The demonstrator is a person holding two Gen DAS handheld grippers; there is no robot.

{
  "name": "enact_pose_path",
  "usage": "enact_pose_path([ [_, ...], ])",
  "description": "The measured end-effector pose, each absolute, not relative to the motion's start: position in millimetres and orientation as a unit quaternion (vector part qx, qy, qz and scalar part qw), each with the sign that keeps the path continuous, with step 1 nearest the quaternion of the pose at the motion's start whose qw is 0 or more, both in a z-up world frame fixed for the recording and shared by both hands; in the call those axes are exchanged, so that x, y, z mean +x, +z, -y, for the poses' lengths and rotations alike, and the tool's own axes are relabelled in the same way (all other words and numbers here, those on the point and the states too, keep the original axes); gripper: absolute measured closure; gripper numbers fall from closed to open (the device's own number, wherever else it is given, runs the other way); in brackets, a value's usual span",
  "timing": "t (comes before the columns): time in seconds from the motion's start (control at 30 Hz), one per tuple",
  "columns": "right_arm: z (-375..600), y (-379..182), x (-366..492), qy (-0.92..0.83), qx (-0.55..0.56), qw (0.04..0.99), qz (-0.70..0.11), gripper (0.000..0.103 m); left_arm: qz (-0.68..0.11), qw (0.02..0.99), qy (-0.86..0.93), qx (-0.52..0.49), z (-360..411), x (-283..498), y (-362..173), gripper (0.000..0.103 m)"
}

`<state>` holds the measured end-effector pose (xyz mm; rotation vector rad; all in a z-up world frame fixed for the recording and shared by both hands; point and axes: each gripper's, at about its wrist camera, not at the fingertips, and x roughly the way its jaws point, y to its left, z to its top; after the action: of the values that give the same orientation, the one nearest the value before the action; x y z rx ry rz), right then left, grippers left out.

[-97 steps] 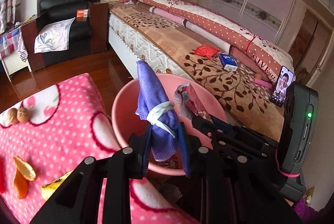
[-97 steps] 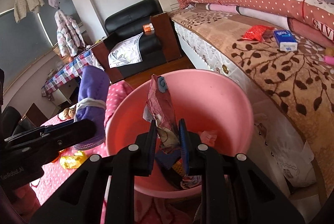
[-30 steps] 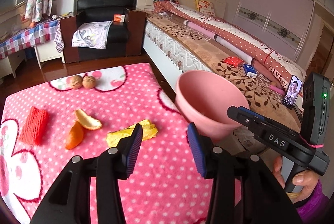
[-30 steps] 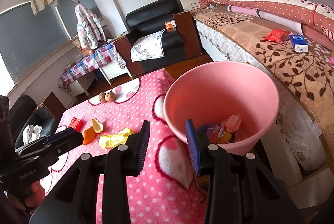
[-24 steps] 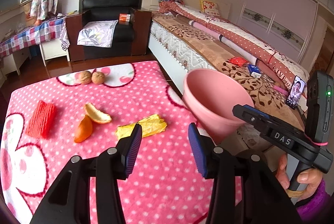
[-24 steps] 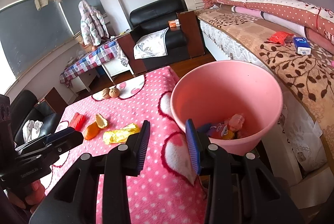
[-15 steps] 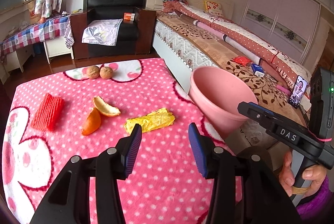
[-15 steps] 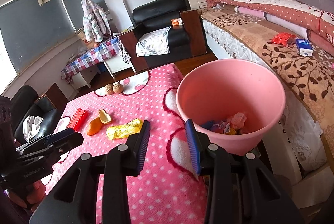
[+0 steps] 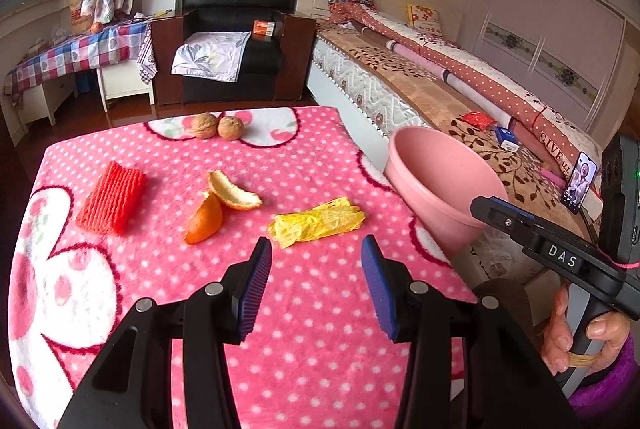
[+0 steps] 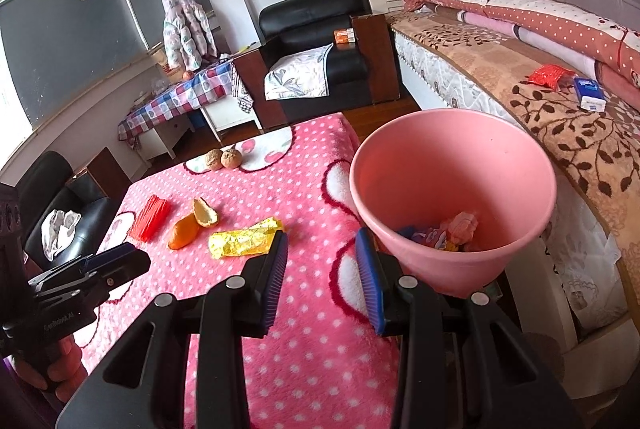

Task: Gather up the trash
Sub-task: 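Move both open tools back over the table, then grasp an orange peel with the left tool while the right tool grasps another orange peel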

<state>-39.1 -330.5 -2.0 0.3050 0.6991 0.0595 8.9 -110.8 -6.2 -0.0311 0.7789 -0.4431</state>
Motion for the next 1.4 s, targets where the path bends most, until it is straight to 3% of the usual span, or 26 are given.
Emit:
enact_pose_path([
  [0.93, 308, -35, -23, 0.062, 0.149, 0.910, -0.381, 0.067, -0.438, 0.891, -0.094, -0.072, 11, 21, -55, 0.057],
  [1.4, 291, -40, -5, 0.112, 0.155, 0.901, -0.389, 0.067, -0.421, 0.898, -0.126, -0.020, 49, 72, -52, 0.057],
])
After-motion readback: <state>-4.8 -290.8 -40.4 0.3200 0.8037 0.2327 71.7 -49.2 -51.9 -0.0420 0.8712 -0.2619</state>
